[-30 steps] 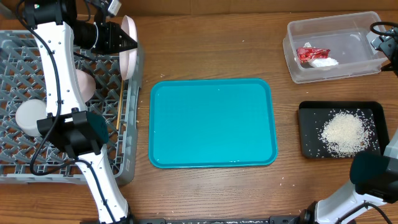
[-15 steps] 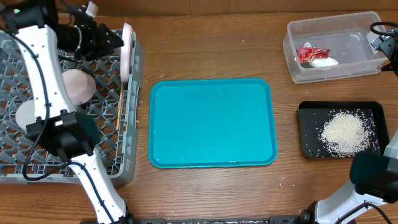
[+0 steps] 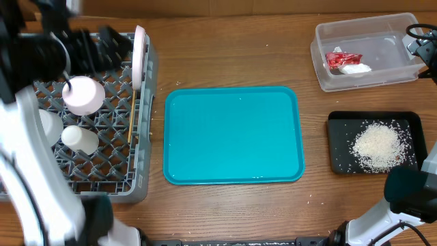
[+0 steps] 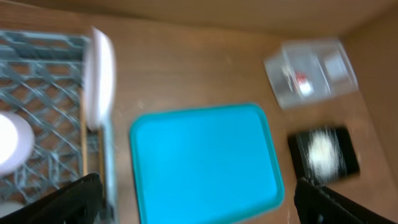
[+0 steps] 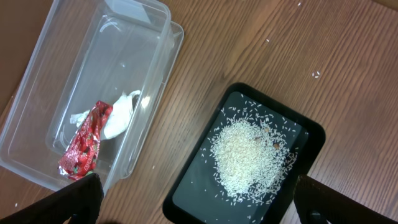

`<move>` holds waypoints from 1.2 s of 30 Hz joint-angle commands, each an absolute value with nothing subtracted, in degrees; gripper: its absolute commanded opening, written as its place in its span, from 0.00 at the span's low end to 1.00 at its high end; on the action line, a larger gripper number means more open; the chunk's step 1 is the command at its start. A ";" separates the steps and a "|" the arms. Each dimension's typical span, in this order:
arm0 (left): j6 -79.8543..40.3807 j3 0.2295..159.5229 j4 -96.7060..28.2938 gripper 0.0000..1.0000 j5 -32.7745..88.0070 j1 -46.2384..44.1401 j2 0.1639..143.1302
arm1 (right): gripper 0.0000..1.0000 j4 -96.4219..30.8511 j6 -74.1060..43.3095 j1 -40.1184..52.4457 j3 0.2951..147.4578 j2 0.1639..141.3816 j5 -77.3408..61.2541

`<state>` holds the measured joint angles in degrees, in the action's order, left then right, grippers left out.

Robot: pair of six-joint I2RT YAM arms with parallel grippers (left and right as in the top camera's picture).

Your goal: Sort waste into correct bins and load items into the dishwasher

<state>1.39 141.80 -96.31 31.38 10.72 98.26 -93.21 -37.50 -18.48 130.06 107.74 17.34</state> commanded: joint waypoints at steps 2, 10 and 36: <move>-0.47 123.22 -96.79 1.00 24.58 2.37 87.26 | 1.00 -93.12 -37.52 -18.50 130.47 107.42 17.96; -11.88 85.41 -79.37 1.00 23.66 -9.37 64.23 | 1.00 -93.12 -37.52 -18.50 130.47 107.42 17.96; 5.63 40.88 -42.87 1.00 10.33 -12.38 45.50 | 1.00 -93.12 -37.52 -18.50 130.47 107.42 17.96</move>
<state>-7.38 50.02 -49.58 11.60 -12.03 49.54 -93.19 -37.47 -18.50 130.06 107.74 17.37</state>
